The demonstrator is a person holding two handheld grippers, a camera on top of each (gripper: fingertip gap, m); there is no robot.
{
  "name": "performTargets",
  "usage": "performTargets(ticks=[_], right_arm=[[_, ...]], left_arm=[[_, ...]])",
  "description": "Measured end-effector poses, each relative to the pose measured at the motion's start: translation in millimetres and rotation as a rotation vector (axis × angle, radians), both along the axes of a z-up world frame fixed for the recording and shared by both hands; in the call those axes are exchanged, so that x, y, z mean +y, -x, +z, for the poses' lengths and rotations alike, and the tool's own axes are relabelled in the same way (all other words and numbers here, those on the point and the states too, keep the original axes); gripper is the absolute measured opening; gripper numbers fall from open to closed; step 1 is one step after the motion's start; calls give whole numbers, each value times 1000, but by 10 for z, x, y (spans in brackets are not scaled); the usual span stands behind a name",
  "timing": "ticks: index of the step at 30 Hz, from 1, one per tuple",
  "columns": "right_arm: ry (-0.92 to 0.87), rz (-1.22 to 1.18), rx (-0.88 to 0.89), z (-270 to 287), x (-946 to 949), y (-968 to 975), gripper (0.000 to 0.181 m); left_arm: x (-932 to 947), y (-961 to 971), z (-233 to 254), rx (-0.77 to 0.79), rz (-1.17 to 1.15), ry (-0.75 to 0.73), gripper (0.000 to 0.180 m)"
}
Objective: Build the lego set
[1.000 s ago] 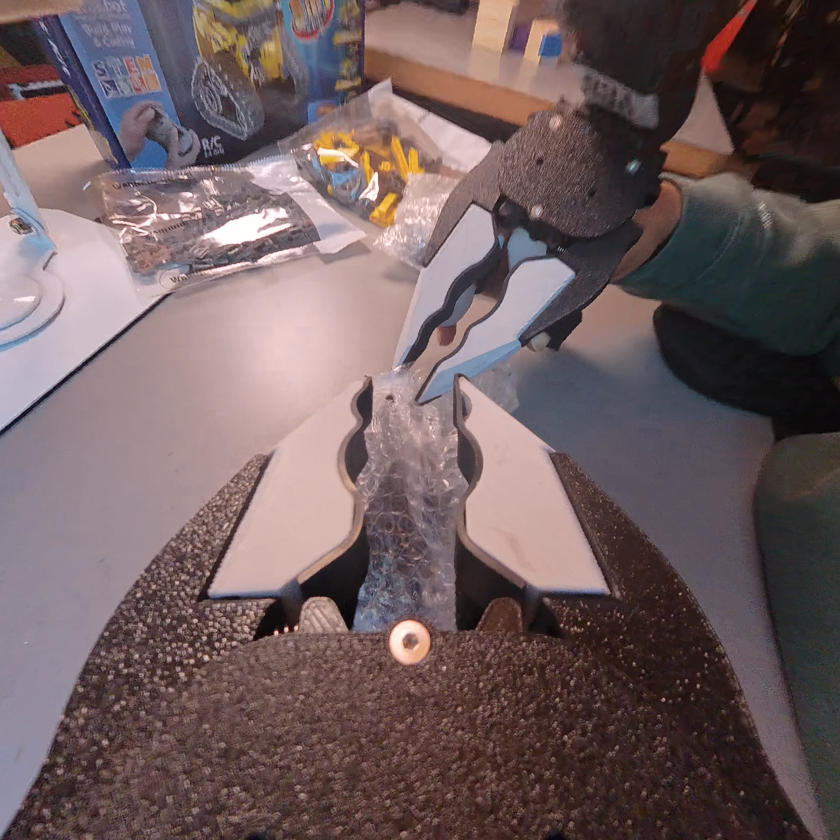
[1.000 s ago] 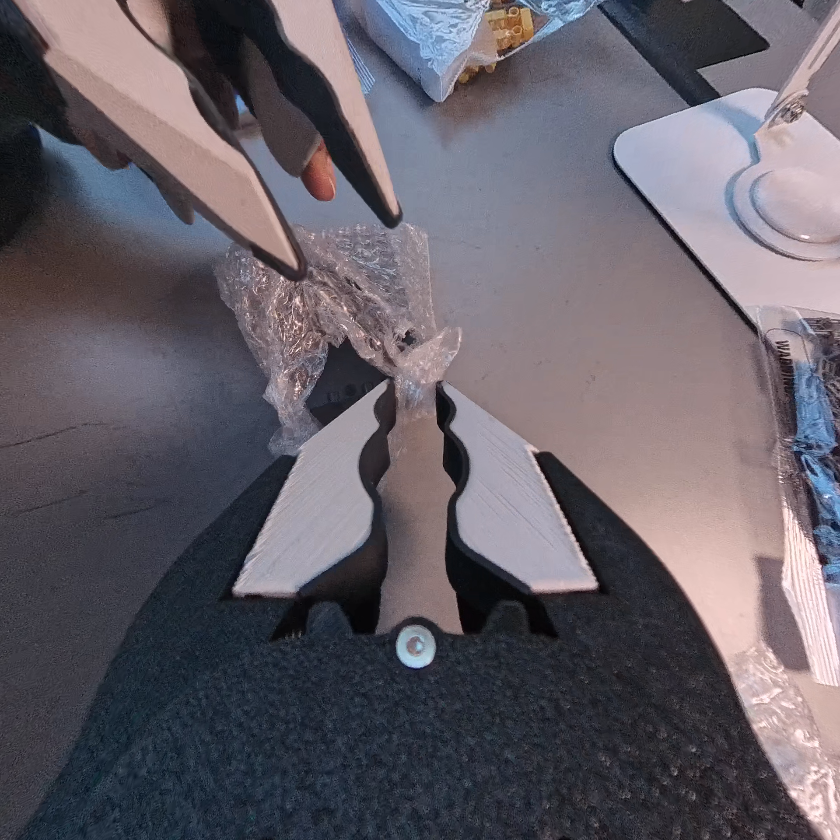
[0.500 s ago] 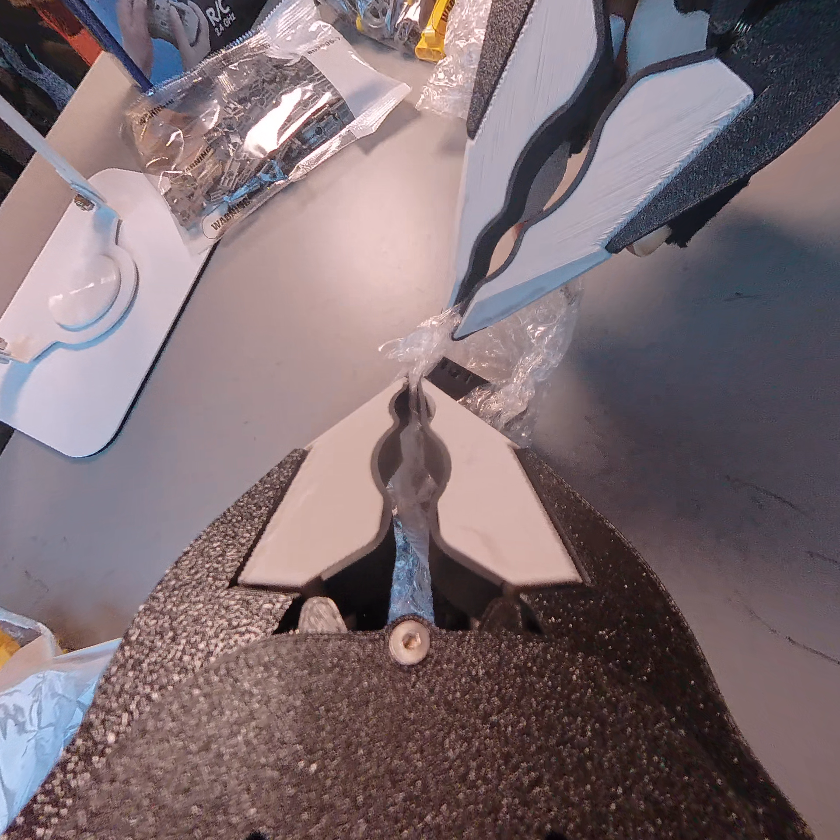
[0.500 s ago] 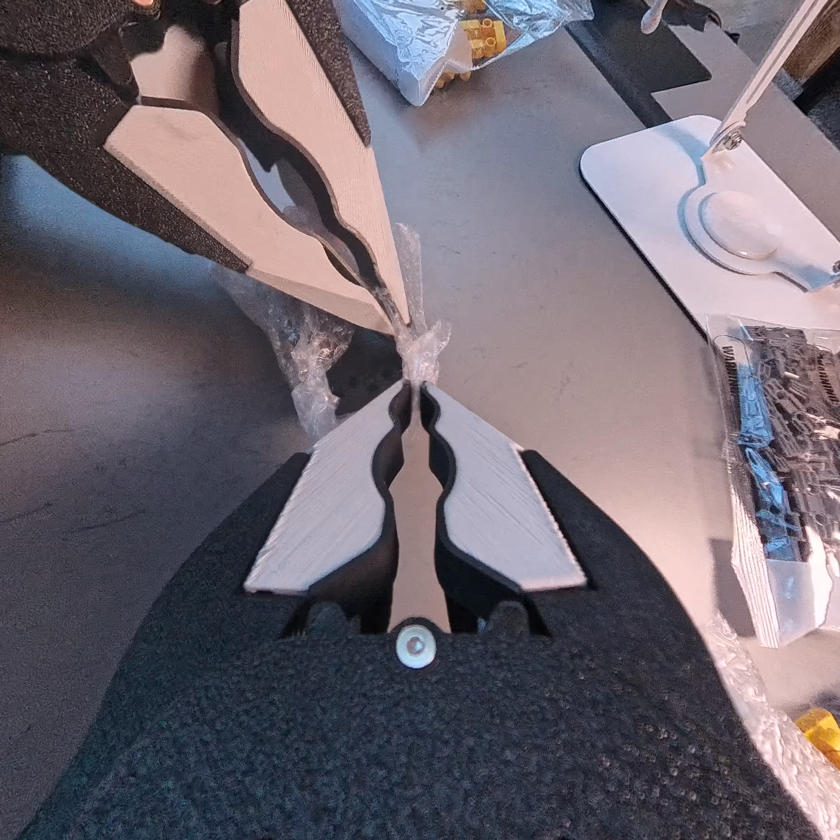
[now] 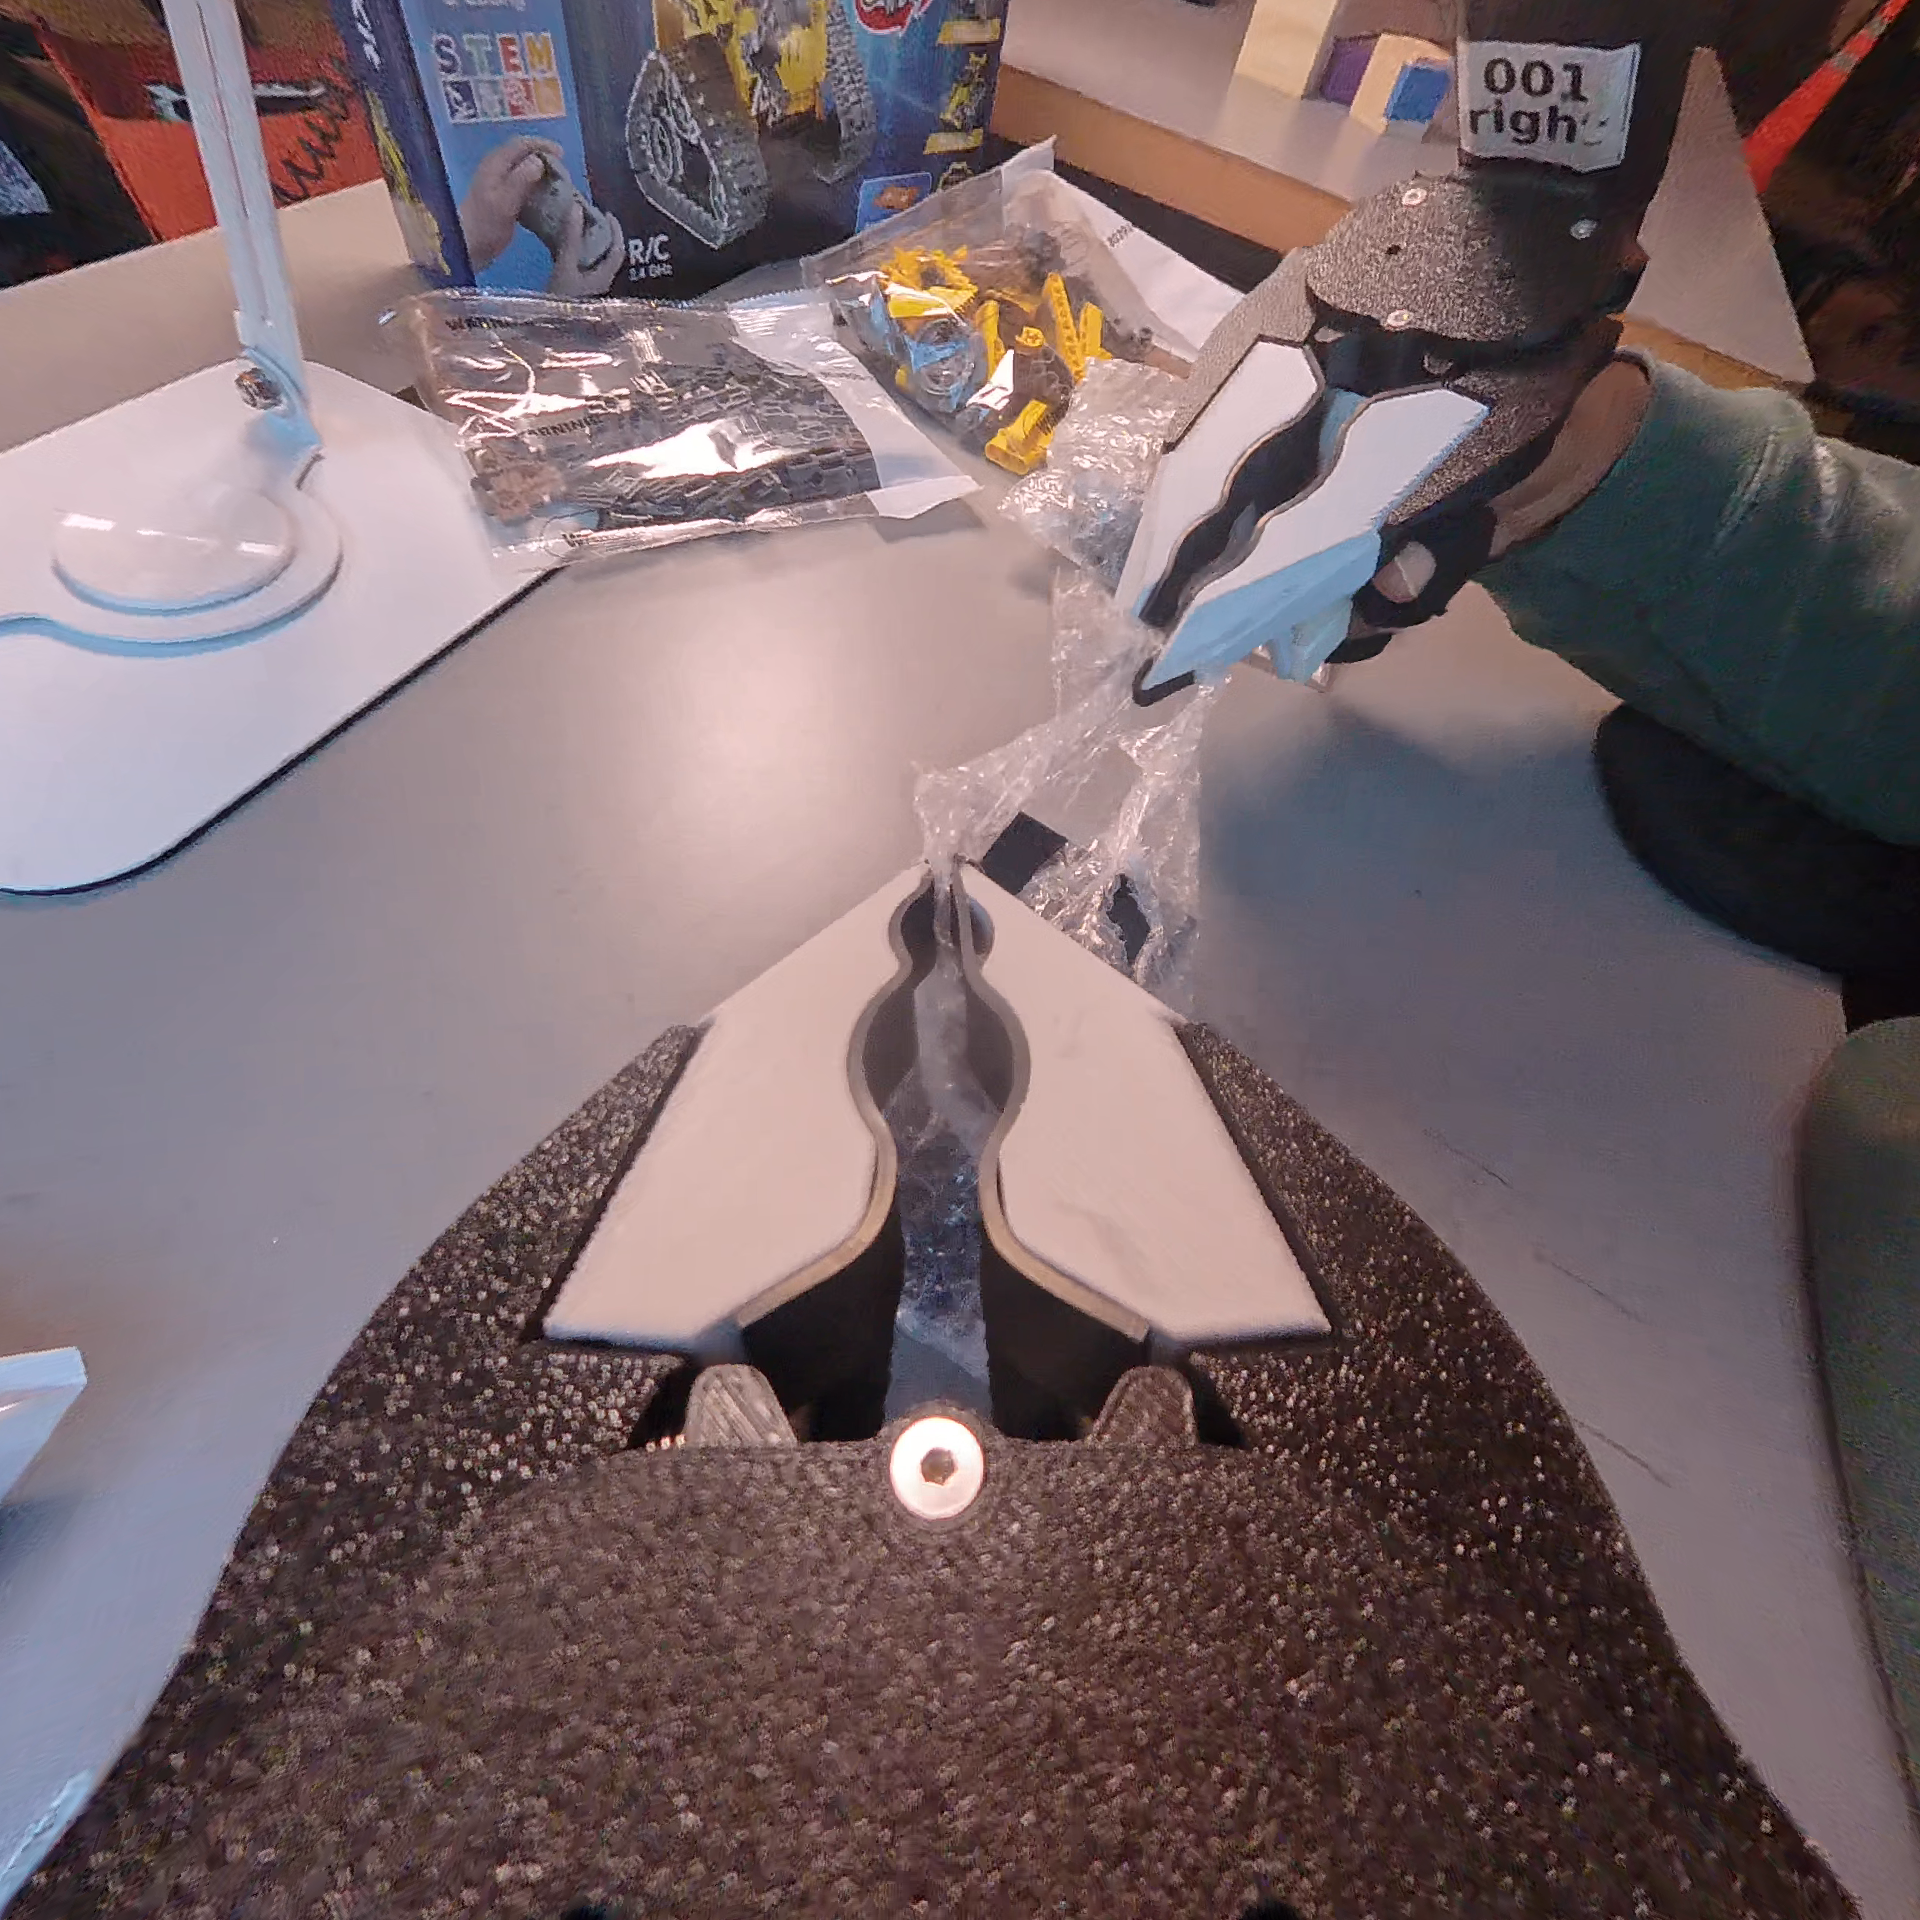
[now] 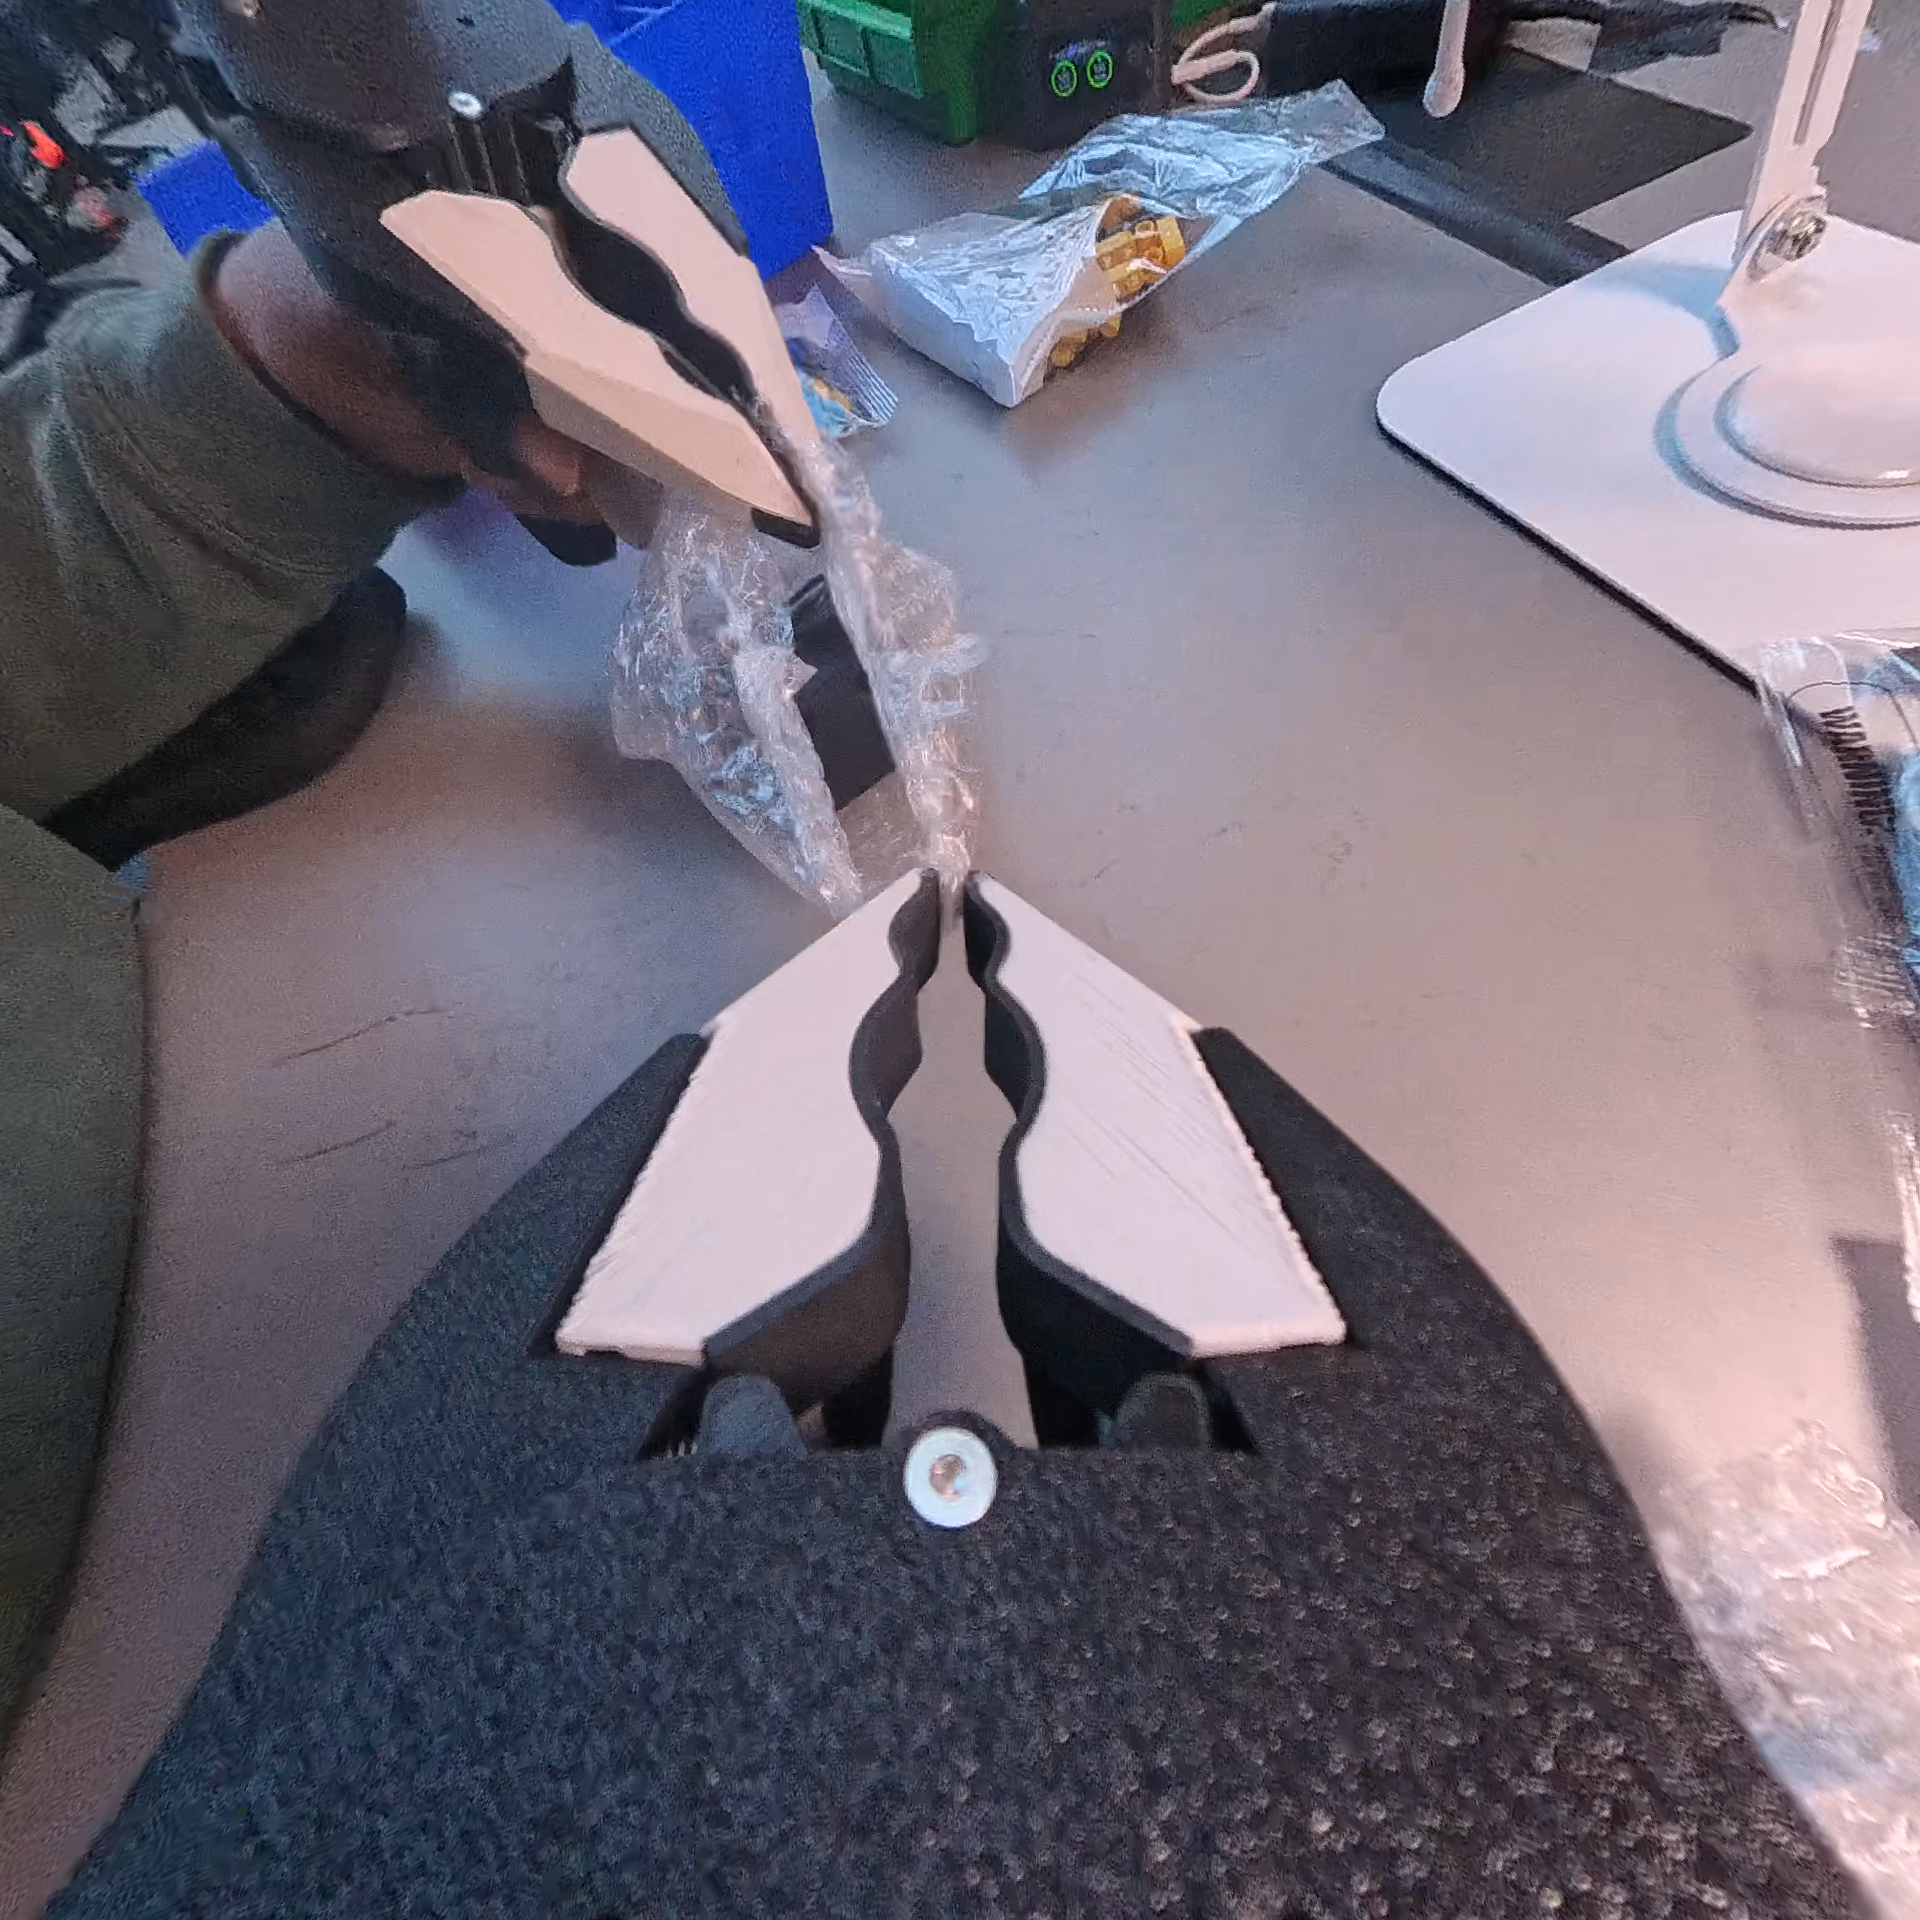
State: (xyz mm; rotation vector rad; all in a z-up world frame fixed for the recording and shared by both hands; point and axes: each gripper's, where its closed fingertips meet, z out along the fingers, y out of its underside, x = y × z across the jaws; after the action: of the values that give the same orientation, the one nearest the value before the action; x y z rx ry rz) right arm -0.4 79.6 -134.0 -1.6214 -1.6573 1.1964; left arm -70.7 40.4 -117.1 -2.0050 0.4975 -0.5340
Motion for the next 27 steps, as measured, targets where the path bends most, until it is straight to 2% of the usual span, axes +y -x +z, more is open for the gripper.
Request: performTargets(ticks=[3,8,10,15,17,20,24,27], right_arm=[[22,-2,155,291,59,-17,30],[-84,0,421,923,-6,-104,33],[-167,70,376,898,-226,-75,33],[-344,147,111,271,-502,164,31],[-310,124,76,168,-476,235,26],[-174,120,40,129,-486,270,26],[-218,121,-87,-134,-456,290,29],[-191,134,-107,-218,-477,258,26]], left_arm=[[10,-38,98,-110,0,-12,0],[32,-88,84,-134,4,-5,1],[41,-128,65,-141,-3,3,1],[65,-248,14,-147,-7,21,3],[68,-283,-12,-140,-4,25,3],[65,-324,19,-153,-6,14,2],[61,-320,60,-143,-12,-13,8],[-19,-311,242,-92,-56,-109,19]])
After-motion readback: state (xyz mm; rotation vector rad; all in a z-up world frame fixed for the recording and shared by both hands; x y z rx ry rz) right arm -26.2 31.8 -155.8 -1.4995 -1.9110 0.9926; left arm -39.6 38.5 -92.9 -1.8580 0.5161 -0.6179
